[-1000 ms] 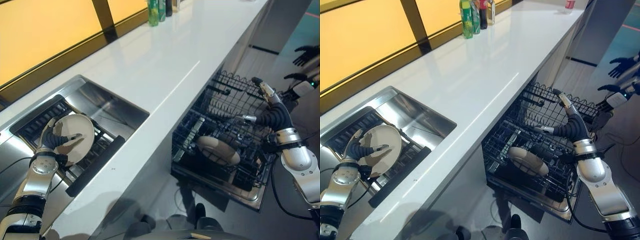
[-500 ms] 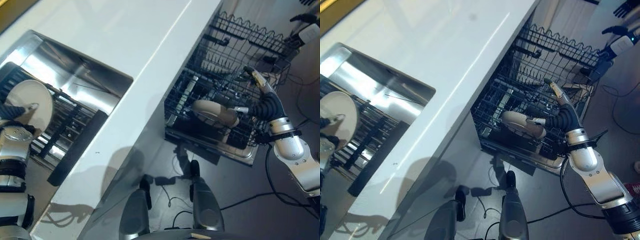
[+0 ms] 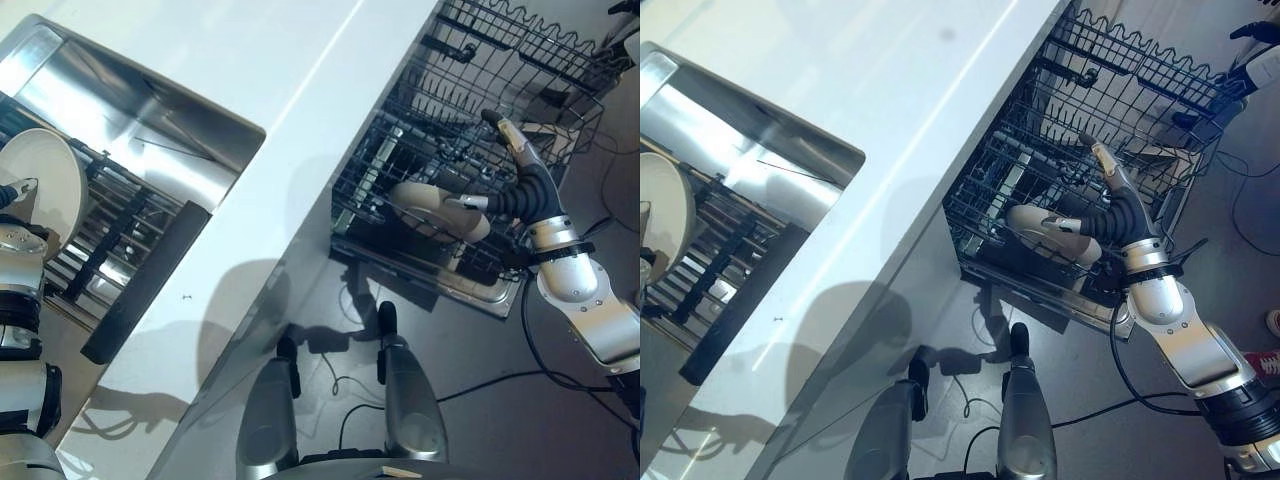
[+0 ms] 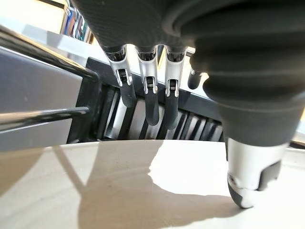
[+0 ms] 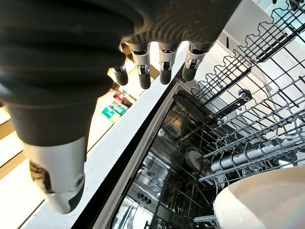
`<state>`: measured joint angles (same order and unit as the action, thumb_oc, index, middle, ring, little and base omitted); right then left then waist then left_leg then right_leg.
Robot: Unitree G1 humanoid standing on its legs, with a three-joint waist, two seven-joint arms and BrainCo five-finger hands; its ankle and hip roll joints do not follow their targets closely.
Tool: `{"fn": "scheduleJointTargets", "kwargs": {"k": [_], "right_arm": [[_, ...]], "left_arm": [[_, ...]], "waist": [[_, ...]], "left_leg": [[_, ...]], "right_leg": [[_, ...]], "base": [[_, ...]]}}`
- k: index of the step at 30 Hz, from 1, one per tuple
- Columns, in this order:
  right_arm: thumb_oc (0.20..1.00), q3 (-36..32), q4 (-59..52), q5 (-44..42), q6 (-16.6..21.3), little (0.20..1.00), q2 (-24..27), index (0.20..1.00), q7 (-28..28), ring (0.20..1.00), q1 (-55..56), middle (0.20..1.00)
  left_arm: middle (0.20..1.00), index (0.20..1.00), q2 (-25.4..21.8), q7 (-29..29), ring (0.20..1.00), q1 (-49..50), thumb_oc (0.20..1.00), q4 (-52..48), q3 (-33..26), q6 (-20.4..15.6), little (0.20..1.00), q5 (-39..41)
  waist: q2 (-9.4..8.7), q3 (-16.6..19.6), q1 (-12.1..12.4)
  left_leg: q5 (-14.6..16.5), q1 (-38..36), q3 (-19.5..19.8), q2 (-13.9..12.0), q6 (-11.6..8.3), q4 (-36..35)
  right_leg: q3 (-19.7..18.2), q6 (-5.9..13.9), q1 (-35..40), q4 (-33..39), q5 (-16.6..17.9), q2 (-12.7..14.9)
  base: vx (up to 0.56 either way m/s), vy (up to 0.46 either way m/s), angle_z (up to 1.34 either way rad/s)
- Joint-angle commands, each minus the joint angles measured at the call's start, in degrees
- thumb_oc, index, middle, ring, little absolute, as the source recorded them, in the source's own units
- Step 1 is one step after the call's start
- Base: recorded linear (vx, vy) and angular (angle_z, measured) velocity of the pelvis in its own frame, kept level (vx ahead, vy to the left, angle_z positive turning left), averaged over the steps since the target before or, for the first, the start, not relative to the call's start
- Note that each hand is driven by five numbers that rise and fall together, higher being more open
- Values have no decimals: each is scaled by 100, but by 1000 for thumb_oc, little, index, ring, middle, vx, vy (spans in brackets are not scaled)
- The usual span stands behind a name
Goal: Pick up plates and place into dishwasher.
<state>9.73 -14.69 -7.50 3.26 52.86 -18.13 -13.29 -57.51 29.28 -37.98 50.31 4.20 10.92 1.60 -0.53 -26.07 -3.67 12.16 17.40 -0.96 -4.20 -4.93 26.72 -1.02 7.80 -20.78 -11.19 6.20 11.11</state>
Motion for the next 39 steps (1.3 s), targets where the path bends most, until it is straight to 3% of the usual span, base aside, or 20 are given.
{"fn": "scheduleJointTargets", "kwargs": {"k": [1, 5, 11, 19, 31, 39], "right_arm": [[1000, -547, -499, 16, 163, 1000, 23, 1000, -68, 1000, 192, 1000], [1000, -759, -566, 93, 99, 1000, -150, 1000, -23, 1000, 338, 1000], [1000, -1187, -708, 153, 63, 1000, -350, 1000, 53, 1000, 802, 1000], [1000, -1768, -974, -139, 66, 1000, -303, 1000, 283, 1000, 1614, 1000], [1000, -1984, -1105, -270, -77, 1000, -362, 1000, 394, 1000, 2219, 1000], [1000, -2008, -1157, -399, -155, 1000, -282, 1000, 245, 1000, 2374, 1000]], "left_arm": [[1000, 1000, -173, -365, 1000, 543, 1000, -666, 3, -458, 1000, 345], [1000, 1000, -66, -697, 1000, 900, 1000, -1664, -423, -827, 1000, 839], [1000, 1000, 129, -1376, 1000, 2187, 1000, -3801, -1265, -533, 1000, 1059], [1000, 1000, 35, -1907, 1000, 3341, 1000, -4776, -2147, -359, 1000, 1316], [1000, 1000, 257, -3040, 1000, 4124, 1000, -5470, -2312, -45, 1000, 1516], [1000, 1000, 140, -4430, 1000, 4486, 1000, -6025, -1903, 445, 1000, 1459]], "waist": [[-308, 344, 198], [-230, 326, 371], [-104, 407, 662], [14, 909, 819], [93, 1520, 945], [139, 1672, 1003]], "left_leg": [[-301, 291, 482, -272, -545, 15], [-384, 194, 569, -280, -521, -177], [-580, -57, 689, -322, -512, -553], [-834, -587, 616, -385, -502, -1119], [-998, -1038, 498, -460, -536, -1579], [-1031, -1160, 482, -544, -575, -1676]], "right_leg": [[-327, 651, 407, -491, -711, 674], [-184, 646, 472, -448, -718, 676], [102, 614, 772, -272, -738, 645], [505, 564, 1420, 123, -780, 599], [824, 561, 1906, 391, -831, 565], [941, 601, 2049, 464, -810, 578]], "base": [[-12, -110, 7], [-44, -106, 8], [-34, -99, 7], [42, -45, 11], [67, -14, 12], [19, -39, 7]]}}
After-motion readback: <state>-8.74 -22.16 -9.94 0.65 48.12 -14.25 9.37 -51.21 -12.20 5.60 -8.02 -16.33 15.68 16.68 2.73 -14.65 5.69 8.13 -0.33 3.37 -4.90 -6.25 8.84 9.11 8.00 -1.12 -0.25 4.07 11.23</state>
